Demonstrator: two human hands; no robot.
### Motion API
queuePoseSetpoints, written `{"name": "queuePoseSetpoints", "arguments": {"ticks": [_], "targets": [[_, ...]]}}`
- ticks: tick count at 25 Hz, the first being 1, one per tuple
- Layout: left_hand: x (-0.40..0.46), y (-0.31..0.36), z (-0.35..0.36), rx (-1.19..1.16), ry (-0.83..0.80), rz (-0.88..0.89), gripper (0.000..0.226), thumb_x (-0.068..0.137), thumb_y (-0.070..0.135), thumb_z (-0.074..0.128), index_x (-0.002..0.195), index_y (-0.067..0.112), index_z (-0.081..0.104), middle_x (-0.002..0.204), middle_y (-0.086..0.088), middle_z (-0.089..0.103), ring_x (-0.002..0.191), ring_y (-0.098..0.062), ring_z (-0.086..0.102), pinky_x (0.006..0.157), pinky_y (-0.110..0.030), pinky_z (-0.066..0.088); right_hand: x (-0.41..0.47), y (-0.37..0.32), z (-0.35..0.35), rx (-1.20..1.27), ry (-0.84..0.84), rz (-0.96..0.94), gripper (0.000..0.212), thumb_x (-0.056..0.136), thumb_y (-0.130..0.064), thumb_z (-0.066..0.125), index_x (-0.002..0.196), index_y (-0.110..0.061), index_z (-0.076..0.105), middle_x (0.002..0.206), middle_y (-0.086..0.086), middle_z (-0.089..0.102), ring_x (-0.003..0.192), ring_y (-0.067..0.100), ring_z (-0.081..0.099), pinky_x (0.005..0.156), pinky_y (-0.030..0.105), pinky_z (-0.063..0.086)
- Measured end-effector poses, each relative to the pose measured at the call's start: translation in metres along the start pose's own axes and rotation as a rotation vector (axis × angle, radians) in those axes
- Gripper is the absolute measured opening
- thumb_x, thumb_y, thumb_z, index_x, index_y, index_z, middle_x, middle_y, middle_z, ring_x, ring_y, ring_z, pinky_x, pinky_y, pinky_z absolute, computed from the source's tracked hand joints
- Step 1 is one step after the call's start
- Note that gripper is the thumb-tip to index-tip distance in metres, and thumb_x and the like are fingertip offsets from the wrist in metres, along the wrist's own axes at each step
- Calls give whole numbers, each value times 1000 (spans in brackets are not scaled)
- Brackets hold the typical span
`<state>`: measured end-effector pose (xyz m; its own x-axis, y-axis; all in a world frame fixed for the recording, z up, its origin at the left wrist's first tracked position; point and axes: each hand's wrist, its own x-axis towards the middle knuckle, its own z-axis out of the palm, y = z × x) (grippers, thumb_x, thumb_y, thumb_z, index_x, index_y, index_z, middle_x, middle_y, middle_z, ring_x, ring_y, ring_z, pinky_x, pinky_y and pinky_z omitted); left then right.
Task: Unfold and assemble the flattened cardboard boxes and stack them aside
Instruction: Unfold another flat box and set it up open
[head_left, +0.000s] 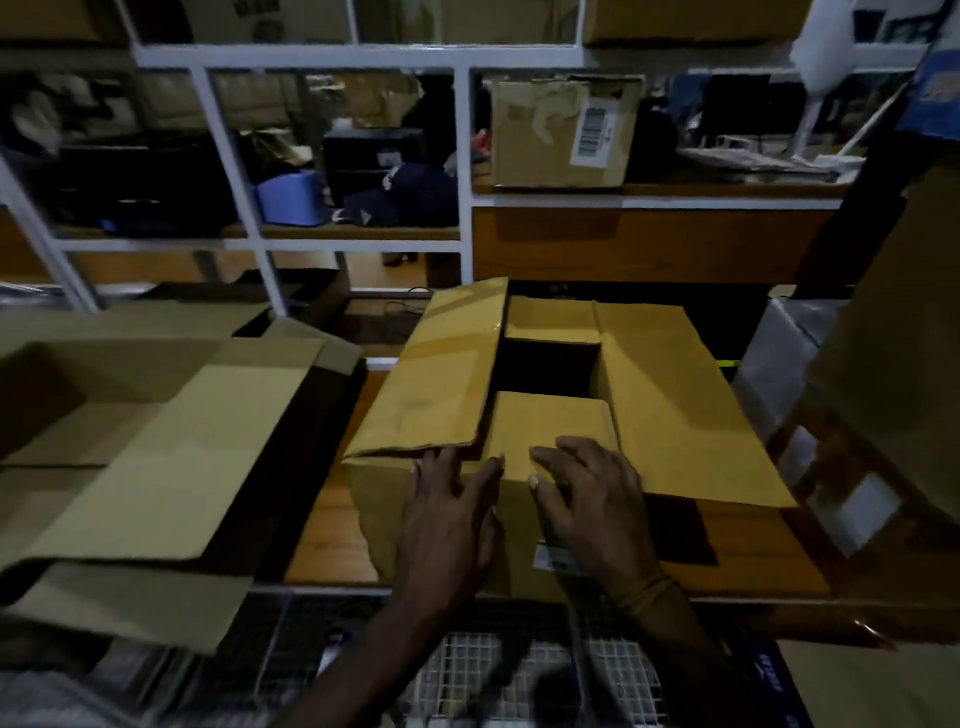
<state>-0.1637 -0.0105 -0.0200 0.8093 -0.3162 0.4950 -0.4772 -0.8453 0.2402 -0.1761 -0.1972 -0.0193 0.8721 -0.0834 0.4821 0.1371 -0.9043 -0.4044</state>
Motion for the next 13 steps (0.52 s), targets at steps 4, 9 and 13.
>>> {"name": "queuePoseSetpoints", "arguments": {"ticks": [4, 9, 13], "targets": [[4, -17, -17, 32, 44, -35, 58, 88, 30, 57, 143, 32, 39, 144, -12, 34, 130, -34, 40, 111, -57, 33, 24, -25, 7, 9, -89, -79, 46, 96, -47, 46, 140, -38, 49, 139, 3, 51, 124, 27, 51, 104, 44, 37], [9, -38, -29, -47, 22, -71, 69, 87, 27, 63, 147, 38, 32, 152, -8, 23, 138, -33, 34, 109, -53, 40, 69, -59, 30, 46, -295, -227, 71, 95, -40, 56, 149, -52, 10, 162, -1, 14, 125, 28, 52, 99, 41, 46], [5, -63, -32, -11, 34, -97, 64, 86, 27, 65, 142, 38, 37, 155, -9, 21, 139, -35, 35, 98, -44, 51, 102, -82, 46, 71, -447, -323, 79, 92, -33, 63, 151, -47, 13, 164, -7, -9, 130, 30, 50, 88, 42, 57]]}}
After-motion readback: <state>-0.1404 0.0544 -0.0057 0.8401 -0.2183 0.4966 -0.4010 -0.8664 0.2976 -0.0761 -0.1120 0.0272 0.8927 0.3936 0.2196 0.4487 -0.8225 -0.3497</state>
